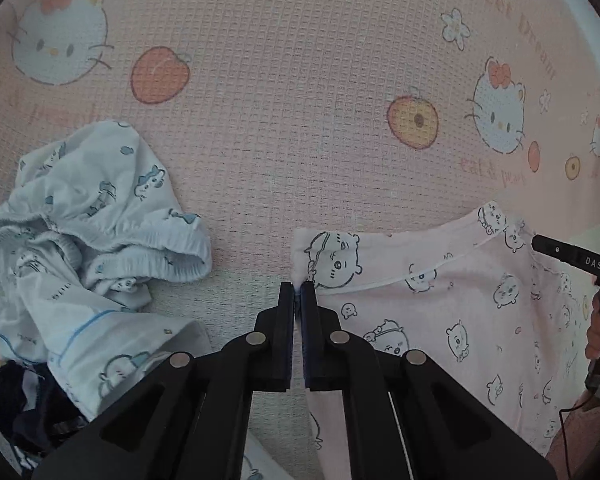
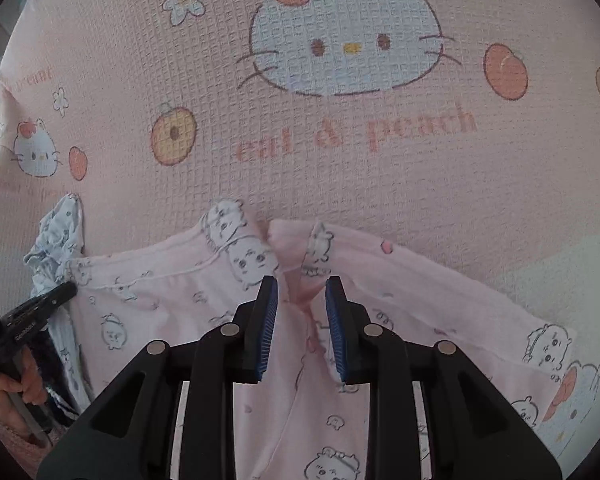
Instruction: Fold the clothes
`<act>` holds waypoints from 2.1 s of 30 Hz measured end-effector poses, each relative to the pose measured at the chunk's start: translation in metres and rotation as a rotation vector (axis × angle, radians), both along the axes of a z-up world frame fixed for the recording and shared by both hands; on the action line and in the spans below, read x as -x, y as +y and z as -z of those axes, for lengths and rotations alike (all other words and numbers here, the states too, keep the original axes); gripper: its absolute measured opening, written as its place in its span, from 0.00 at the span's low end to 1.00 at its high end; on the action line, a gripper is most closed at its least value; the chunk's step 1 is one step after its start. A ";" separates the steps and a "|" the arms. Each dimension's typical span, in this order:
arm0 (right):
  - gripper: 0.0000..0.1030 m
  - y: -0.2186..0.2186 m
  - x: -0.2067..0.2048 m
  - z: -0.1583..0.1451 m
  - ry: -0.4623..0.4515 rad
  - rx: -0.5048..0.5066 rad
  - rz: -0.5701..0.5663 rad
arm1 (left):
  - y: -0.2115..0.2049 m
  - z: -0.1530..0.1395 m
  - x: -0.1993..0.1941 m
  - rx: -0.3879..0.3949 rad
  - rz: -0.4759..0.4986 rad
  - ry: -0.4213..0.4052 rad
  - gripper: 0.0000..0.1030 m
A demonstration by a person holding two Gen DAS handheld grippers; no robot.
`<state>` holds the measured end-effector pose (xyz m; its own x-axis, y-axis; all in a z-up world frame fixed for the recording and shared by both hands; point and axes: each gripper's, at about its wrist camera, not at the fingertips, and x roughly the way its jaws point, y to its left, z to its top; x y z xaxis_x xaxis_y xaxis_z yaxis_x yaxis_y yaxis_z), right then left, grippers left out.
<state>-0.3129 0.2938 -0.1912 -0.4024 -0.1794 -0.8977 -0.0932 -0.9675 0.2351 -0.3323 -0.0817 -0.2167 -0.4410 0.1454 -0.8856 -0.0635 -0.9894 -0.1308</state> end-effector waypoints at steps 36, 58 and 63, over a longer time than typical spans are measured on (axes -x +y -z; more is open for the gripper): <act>0.08 -0.063 0.050 0.017 -0.006 -0.064 -0.270 | -0.022 0.055 0.024 0.071 0.021 -0.056 0.08; 0.21 -0.058 -0.059 -0.050 -0.047 0.195 -0.159 | 0.050 0.047 -0.116 0.051 0.202 -0.325 0.08; 0.21 -0.081 -0.170 -0.033 -0.146 0.109 -0.242 | 0.053 0.024 -0.149 0.130 0.155 -0.291 0.08</act>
